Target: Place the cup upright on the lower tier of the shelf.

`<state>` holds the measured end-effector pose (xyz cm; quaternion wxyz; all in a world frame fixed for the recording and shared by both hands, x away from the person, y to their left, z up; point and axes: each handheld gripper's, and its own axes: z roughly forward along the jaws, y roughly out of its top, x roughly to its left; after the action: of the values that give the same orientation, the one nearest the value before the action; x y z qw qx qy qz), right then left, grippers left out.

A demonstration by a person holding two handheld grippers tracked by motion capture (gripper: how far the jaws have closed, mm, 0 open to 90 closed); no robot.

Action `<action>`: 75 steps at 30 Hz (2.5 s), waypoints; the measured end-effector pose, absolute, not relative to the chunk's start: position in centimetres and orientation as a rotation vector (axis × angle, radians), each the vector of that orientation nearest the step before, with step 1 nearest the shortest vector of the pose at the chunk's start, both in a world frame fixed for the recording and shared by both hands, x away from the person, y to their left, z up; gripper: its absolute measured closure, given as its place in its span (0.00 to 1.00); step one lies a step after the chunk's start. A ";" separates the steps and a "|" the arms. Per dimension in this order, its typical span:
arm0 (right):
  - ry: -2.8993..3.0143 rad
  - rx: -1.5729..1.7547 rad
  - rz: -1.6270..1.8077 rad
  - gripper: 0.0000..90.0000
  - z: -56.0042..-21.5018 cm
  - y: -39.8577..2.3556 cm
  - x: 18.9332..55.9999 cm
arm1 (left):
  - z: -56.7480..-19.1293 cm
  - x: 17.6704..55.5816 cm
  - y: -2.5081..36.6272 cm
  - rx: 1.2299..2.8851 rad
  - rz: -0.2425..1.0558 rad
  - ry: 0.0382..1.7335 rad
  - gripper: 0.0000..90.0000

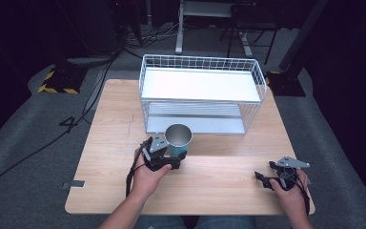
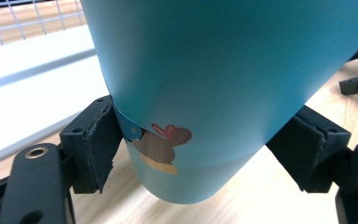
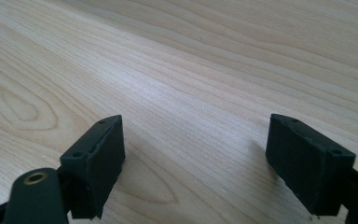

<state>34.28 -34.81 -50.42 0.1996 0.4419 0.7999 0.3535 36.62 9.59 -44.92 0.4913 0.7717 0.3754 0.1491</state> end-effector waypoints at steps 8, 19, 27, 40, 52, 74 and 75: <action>2.237 1.236 0.991 0.22 -50.4 -34.8 34.3 | -44.7 38.3 8.3 1.865 0.355 0.904 0.24; 2.236 1.233 0.989 0.22 -50.4 -34.8 34.3 | -45.2 40.5 7.2 1.829 0.361 0.915 0.24; 2.237 1.235 0.991 0.22 -50.4 -34.8 34.3 | -45.3 42.8 6.3 1.786 0.362 0.931 0.24; 2.237 1.236 0.991 0.22 -50.4 -34.8 34.3 | -45.9 46.2 5.1 1.774 0.425 0.969 0.24; 2.237 1.235 0.991 0.22 -50.4 -34.8 34.3 | -46.4 48.5 3.8 1.744 0.462 0.988 0.24; 2.239 1.235 0.990 0.22 -50.4 -34.8 34.3 | -47.5 51.5 2.6 1.797 0.530 0.986 0.24; 2.237 1.236 0.991 0.22 -50.4 -34.8 34.3 | -47.7 51.0 2.0 1.732 0.454 1.073 0.24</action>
<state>34.30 -34.82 -50.43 0.1988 0.4420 0.7998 0.3542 51.02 1.99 -47.65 0.5030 0.7170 0.4444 0.1879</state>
